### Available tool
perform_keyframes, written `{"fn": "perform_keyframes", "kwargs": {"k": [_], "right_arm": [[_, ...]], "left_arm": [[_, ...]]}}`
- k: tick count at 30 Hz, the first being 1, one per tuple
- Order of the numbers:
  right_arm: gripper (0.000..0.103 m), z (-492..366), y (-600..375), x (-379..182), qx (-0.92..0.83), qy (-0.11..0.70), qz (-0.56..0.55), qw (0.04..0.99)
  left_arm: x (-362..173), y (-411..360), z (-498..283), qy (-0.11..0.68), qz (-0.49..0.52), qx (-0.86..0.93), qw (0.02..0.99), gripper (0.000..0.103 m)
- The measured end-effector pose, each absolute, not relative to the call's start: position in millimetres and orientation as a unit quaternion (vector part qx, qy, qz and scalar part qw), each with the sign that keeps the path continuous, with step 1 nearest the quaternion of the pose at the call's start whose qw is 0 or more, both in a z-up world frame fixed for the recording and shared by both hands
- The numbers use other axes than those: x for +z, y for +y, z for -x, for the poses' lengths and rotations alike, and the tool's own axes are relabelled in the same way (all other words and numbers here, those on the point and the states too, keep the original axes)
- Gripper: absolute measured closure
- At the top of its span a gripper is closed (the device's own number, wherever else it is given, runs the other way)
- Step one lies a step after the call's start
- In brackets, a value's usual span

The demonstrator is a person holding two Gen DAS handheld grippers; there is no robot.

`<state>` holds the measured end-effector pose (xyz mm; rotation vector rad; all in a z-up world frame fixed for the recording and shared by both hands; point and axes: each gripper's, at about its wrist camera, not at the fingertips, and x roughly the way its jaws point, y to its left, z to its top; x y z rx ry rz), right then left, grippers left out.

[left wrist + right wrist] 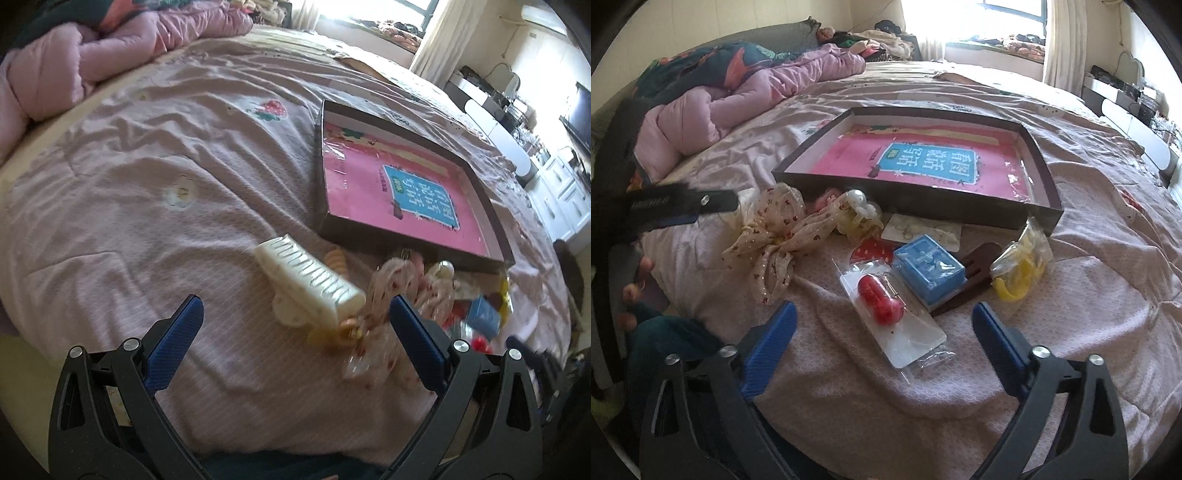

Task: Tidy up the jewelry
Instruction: 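Grasp the white claw clip with the left tool while the right tool grasps the red-bead packet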

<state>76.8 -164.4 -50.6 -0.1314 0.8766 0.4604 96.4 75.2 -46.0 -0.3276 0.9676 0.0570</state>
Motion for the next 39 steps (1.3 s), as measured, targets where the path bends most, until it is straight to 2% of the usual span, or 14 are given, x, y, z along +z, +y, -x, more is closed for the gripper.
{"fn": "perform_keyframes", "kwargs": {"k": [6, 11, 14, 16, 19, 28, 31, 33, 39], "right_arm": [[0.024, -83, -162, -61, 0.222, 0.434, 0.069, 0.870], [0.040, -87, -159, -68, 0.225, 0.443, 0.075, 0.865], [0.056, -87, -160, -68, 0.227, 0.442, 0.077, 0.865], [0.059, -85, -161, -66, 0.235, 0.438, 0.077, 0.864], [0.062, -81, -159, -63, 0.248, 0.433, 0.076, 0.863], [0.074, -82, -151, -55, 0.276, 0.425, 0.068, 0.859], [0.077, -86, -151, -53, 0.280, 0.428, 0.055, 0.858], [0.078, -86, -151, -50, 0.282, 0.426, 0.052, 0.858], [0.082, -82, -152, -41, 0.296, 0.413, 0.049, 0.860]], "left_arm": [[-58, 75, -117, 0.481, 0.191, 0.006, 0.856, 0.012], [-66, 79, -122, 0.492, 0.213, 0.000, 0.844, 0.025], [-68, 84, -121, 0.491, 0.229, -0.004, 0.840, 0.035], [-68, 90, -120, 0.489, 0.237, -0.007, 0.839, 0.043], [-68, 95, -117, 0.490, 0.240, -0.015, 0.838, 0.049], [-65, 103, -107, 0.497, 0.189, -0.017, 0.847, 0.061], [-63, 109, -102, 0.492, 0.175, -0.010, 0.853, 0.076], [-61, 113, -101, 0.486, 0.169, -0.005, 0.857, 0.081], [-61, 108, -114, 0.492, 0.141, -0.012, 0.859, 0.081]]}}
